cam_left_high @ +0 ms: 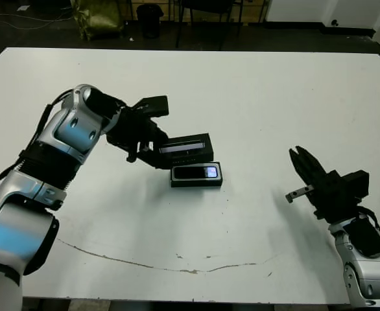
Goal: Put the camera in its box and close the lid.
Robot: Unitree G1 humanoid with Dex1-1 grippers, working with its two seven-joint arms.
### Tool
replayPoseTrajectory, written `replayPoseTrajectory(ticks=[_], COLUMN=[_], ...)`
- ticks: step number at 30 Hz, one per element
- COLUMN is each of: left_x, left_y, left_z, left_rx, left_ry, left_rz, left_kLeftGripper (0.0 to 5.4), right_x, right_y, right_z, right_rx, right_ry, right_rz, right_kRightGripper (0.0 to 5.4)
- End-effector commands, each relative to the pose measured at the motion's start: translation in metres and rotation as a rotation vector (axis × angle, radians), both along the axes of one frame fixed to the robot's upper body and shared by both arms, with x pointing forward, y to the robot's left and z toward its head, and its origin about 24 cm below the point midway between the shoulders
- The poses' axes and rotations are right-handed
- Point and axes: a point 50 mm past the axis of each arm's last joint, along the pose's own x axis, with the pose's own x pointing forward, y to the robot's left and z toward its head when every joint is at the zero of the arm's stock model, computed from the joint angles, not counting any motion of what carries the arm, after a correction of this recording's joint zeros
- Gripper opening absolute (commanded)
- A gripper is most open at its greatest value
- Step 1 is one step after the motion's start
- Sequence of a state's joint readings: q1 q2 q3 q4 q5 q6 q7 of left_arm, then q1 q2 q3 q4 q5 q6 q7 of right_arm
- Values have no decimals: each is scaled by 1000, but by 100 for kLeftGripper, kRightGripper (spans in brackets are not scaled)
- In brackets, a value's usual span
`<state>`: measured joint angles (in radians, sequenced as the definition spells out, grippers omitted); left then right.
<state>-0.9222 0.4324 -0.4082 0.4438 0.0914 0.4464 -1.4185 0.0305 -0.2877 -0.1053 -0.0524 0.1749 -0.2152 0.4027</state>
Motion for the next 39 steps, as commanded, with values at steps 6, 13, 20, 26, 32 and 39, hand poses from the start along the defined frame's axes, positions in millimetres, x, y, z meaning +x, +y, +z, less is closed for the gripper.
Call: replayPoseTrajectory(ticks=[6,13,20,26,32,39], left_x=[0,-2,-2,-2,-1,-1], left_y=[-1,-5,-8,-11,-13,-14], left_z=[2,-1,-12,-17,-20,-23], left_rx=[-6,11,31,35,25,21], left_ry=[78,94,122,123,107,119], left_rz=[33,15,-2,5,-5,15], left_kLeftGripper=[237,237,237,237,237,237], right_x=[-2,-2,-3,-3,-4,-4], right_y=[-1,0,0,1,2,2], right_z=[-3,-2,-3,-4,-4,-6], right_rx=[-10,-13,-6,-11,-13,-24], right_ry=[24,27,30,22,27,20], right_rz=[-25,-26,-32,-27,-27,-32], right_kRightGripper=[0,0,0,0,0,0])
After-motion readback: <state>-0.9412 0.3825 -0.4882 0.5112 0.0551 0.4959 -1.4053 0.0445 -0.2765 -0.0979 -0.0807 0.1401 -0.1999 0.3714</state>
